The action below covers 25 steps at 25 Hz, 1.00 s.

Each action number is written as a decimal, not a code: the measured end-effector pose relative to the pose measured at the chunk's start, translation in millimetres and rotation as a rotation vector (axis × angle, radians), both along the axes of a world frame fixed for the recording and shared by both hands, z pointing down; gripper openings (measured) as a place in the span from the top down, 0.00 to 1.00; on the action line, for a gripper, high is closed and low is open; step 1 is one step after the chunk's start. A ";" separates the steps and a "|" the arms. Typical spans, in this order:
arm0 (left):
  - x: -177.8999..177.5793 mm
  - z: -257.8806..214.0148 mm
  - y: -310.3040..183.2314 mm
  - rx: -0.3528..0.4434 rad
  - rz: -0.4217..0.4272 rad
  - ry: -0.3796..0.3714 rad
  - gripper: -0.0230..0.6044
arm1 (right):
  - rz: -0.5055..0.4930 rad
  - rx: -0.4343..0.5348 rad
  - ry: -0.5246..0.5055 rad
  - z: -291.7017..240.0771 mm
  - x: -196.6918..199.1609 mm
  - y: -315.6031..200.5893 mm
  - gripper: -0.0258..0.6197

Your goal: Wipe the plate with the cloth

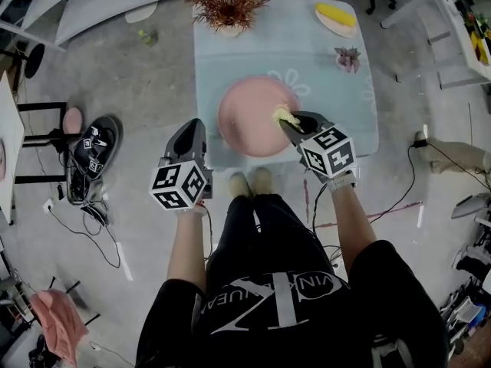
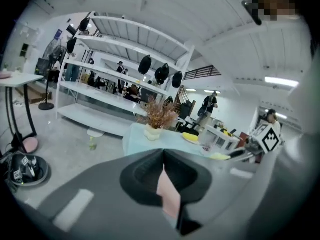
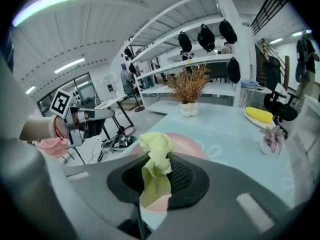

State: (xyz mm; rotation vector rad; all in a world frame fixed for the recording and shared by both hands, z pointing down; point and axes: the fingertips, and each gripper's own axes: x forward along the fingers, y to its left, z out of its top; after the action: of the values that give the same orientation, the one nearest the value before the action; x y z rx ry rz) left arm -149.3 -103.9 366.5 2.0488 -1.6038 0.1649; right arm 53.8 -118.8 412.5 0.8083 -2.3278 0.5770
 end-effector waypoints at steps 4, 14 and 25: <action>-3.1 -34.8 -5.6 0.080 0.009 -0.053 0.96 | 0.042 0.050 -0.080 -36.4 -0.1 -7.2 0.83; -0.3 -100.5 -12.0 0.202 0.029 -0.110 0.96 | 0.129 0.188 -0.230 -116.1 5.5 -24.0 0.83; -6.2 -155.8 -10.3 0.305 0.038 -0.179 0.96 | 0.167 0.319 -0.298 -177.7 10.6 -28.9 0.83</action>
State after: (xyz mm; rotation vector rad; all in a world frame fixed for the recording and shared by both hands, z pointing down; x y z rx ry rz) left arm -155.5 -114.3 210.8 2.3528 -1.7901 0.1265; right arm 64.4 -147.7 234.8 1.1384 -2.6857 0.4225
